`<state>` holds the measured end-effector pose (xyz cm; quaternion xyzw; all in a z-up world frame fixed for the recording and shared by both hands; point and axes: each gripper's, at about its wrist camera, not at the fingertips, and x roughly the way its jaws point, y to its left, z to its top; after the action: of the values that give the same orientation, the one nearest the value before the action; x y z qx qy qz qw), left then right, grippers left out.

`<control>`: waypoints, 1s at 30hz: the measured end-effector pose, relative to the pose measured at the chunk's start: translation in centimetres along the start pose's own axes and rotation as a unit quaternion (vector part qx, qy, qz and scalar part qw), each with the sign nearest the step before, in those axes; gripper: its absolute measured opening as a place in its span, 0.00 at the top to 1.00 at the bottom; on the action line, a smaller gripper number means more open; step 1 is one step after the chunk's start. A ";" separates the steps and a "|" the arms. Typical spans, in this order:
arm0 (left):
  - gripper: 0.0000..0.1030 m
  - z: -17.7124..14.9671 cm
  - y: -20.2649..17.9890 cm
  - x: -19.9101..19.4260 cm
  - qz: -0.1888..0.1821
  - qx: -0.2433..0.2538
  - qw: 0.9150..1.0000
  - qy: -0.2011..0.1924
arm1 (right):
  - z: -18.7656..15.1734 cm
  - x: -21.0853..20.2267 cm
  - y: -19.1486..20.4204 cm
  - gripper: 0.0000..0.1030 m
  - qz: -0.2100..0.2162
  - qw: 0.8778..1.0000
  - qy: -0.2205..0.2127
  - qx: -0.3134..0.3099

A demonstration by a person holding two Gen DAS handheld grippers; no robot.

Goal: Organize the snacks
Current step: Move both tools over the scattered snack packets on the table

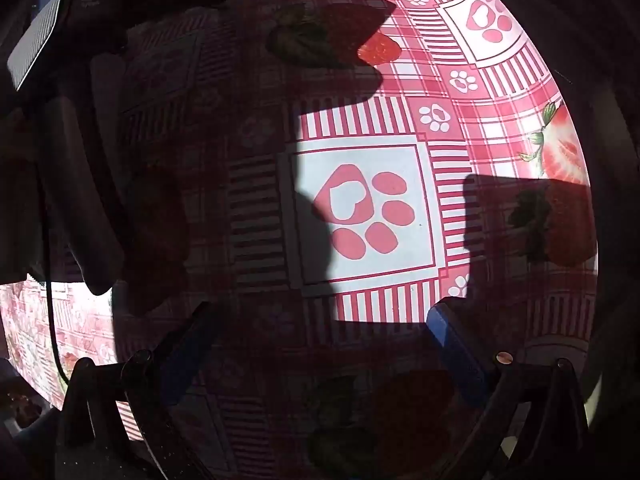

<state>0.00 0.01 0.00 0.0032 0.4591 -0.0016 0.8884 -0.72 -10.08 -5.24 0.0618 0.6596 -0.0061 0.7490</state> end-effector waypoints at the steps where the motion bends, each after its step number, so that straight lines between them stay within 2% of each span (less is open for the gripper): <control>1: 0.00 0.0 0.0 0.0 0.000 0.000 1.000 0.000 | 0.2 0.0 -0.1 0.00 0.000 1.000 0.000 0.000; 24: 0.00 -0.3 0.0 0.1 0.000 0.000 1.000 0.000 | -0.2 0.2 0.2 0.00 -0.001 1.000 -0.005 0.001; 30: 0.00 -0.3 0.0 0.1 0.000 0.000 1.000 0.000 | 0.7 0.8 0.0 0.00 0.000 1.000 0.015 -0.002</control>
<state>-0.17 0.00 -0.20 0.0033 0.4590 -0.0014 0.8884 0.03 -10.12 -5.94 0.0608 0.6708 -0.0037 0.7392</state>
